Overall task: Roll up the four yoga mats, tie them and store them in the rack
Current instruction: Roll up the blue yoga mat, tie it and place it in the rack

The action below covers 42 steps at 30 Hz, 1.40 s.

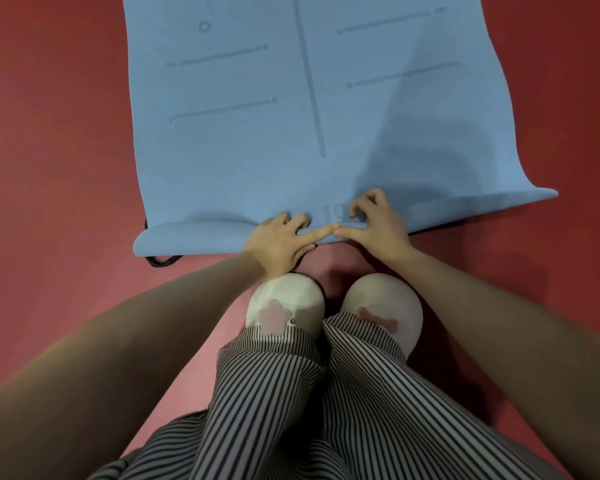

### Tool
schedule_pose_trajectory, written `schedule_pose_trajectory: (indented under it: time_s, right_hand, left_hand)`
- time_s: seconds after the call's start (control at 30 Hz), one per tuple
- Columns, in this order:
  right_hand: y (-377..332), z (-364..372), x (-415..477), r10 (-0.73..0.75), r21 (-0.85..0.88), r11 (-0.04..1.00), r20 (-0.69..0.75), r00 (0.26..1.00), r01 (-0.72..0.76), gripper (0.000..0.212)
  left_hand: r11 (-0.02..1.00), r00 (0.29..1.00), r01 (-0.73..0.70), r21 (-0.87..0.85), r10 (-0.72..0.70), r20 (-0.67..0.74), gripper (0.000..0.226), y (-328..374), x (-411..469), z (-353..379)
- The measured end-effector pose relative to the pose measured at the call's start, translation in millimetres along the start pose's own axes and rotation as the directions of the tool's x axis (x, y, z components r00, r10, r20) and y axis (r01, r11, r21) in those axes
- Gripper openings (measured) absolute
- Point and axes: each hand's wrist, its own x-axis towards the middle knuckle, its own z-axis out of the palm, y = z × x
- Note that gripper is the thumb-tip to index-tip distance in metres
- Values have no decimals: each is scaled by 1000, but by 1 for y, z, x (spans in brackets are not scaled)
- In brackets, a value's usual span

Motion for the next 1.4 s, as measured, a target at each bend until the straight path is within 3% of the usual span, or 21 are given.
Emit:
schedule_pose_trajectory:
  time_s: [0.13, 0.23, 0.3, 0.37, 0.47, 0.53, 0.67, 0.77, 1.07, 1.17, 1.3, 1.4]
  right_hand:
    - [-4, -3, 7, 42, 7, 999, 47, 998, -43, 40]
    - [0, -8, 2, -75, -34, 997, 37, 996, 76, 32]
    - [10, -11, -5, -227, -290, 935, -41, 973, 205, 39]
    - [19, -13, -13, -244, -477, 867, -149, 958, 146, 52]
    - [25, -9, -22, -162, -419, 907, -269, 949, 37, 57]
    - [29, -10, -17, -130, -374, 927, -252, 959, 28, 59]
    - [28, -18, -9, -74, -329, 944, -129, 989, 28, 58]
    - [21, -26, 0, -42, -307, 951, 14, 999, 45, 60]
    - [-2, -36, 6, 160, -369, 928, 260, 952, -56, 58]
    - [0, -24, -5, 137, -373, 927, 215, 967, -48, 58]
    - [7, -13, -14, 112, -384, 920, 77, 991, -74, 50]
    - [7, -6, -23, 88, -402, 912, -4, 996, -82, 40]
  left_hand:
    - [995, 988, 77, -60, -68, 141, 55, 0, 6, -8]
    - [990, 961, 139, -21, -130, 243, 65, 4, 9, -15]
    - [988, 945, 153, 13, -150, 290, 69, 6, 10, -16]
    - [986, 939, 166, 27, -166, 302, 71, 7, 11, -18]
    - [985, 948, 171, 5, -166, 272, 70, 8, 10, -18]
    - [984, 951, 178, -9, -170, 258, 67, 9, 9, -19]
    - [985, 965, 174, -19, -167, 201, 59, 9, 7, -15]
    - [992, 990, 121, -18, -119, 70, 53, 6, 2, -6]
    - [981, 992, 103, -167, -89, 86, 50, 5, -11, -9]
    - [989, 995, 80, -128, -72, 63, 50, 3, -14, -10]
    - [997, 999, -8, 77, 11, -39, 48, 0, -11, -6]
    - [989, 992, -106, 100, 111, -52, 49, 2, -8, -7]
